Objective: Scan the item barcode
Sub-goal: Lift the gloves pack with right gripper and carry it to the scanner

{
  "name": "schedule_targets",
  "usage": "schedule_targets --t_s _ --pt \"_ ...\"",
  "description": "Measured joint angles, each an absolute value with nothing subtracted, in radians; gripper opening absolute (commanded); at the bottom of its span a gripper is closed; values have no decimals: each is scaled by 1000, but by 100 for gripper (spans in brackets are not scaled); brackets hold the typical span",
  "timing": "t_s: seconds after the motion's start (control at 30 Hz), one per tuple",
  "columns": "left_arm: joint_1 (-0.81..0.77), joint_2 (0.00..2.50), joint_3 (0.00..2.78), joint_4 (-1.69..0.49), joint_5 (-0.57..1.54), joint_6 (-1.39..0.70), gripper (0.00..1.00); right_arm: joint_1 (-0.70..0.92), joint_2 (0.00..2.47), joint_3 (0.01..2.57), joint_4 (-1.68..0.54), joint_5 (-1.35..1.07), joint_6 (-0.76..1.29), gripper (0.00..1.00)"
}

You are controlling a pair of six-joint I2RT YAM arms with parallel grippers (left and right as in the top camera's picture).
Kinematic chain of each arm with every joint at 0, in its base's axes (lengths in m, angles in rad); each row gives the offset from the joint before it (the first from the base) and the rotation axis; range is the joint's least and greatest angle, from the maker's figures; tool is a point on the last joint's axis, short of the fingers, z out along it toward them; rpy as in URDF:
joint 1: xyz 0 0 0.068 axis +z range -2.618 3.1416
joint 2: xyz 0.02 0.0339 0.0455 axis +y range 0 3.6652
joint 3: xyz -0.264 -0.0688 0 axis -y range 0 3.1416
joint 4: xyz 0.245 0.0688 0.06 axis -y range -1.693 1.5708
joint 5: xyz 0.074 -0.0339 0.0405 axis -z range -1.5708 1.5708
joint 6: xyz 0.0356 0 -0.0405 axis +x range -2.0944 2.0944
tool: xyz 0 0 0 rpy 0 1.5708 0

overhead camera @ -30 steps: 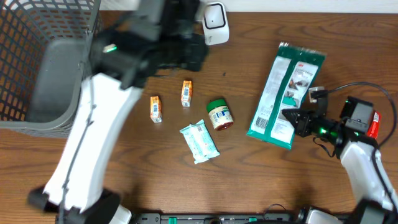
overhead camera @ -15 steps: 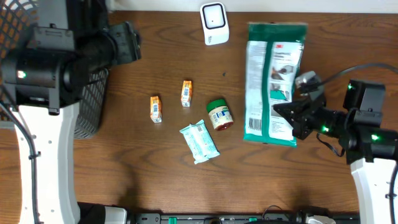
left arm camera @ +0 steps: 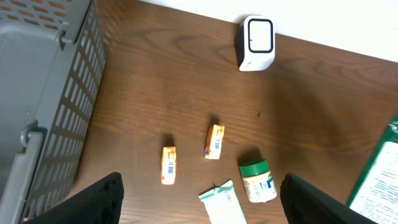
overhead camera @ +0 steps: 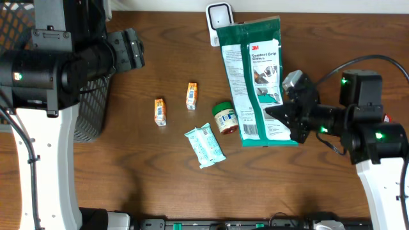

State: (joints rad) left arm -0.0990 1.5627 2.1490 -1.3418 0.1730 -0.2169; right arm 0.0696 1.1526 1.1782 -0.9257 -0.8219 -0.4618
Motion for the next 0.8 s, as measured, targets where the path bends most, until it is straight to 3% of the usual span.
schedule_targets --t_s 0.3,0.8 --pt "-99 1563 2149 -1343 173 -217 82 125 1224 1183 -908 -744 -463 1" --pt "-99 1563 2149 -1343 173 -217 82 443 1305 1354 -751 -210 -590 1"
